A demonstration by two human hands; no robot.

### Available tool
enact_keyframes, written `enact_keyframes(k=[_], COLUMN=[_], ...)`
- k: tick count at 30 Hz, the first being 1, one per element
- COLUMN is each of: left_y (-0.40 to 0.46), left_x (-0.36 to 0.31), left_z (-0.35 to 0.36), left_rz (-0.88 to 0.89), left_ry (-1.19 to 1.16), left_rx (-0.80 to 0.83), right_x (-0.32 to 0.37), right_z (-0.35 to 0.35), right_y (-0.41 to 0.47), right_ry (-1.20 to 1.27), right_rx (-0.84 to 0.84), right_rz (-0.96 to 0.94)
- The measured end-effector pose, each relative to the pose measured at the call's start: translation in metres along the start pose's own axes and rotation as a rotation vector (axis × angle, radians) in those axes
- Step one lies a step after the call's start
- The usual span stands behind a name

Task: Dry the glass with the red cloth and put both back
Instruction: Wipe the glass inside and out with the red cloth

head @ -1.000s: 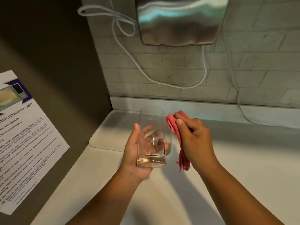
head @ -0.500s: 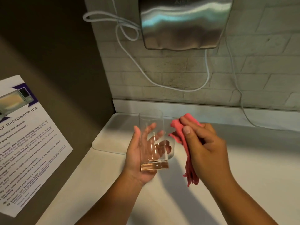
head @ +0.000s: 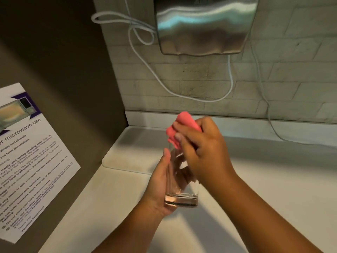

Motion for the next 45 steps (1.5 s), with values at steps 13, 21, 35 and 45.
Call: enact_keyframes(k=[13, 21, 35, 45], left_y=[0.007, 0.012, 0.015, 0.013], left_x=[-0.015, -0.015, -0.02, -0.007], left_z=[-0.02, 0.0, -0.014, 0.004], left_rz=[-0.045, 0.076, -0.018, 0.014], left_ry=[-0.121, 0.079, -0.148, -0.043], left_rx=[0.02, 0.0, 0.03, 0.0], right_x=[0.023, -0.003, 0.009, -0.03], right_z=[0.015, -0.002, 0.02, 0.003], right_y=[-0.045, 0.014, -0.037, 0.01], right_ry=[0.11, 0.043, 0.14, 0.246], right_rx=[0.118, -0.153, 0.048, -0.203], right_rz=[-0.105, -0.014, -0.117, 0.136])
Point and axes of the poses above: each hand's wrist, its own y-axis towards the middle knuckle, its own z-axis out of the palm, x = y × z, the point moved 5 cm from there along y, towards the middle knuckle, and after that the axes turned 5 degrees about -z, right-handed, at the moved point
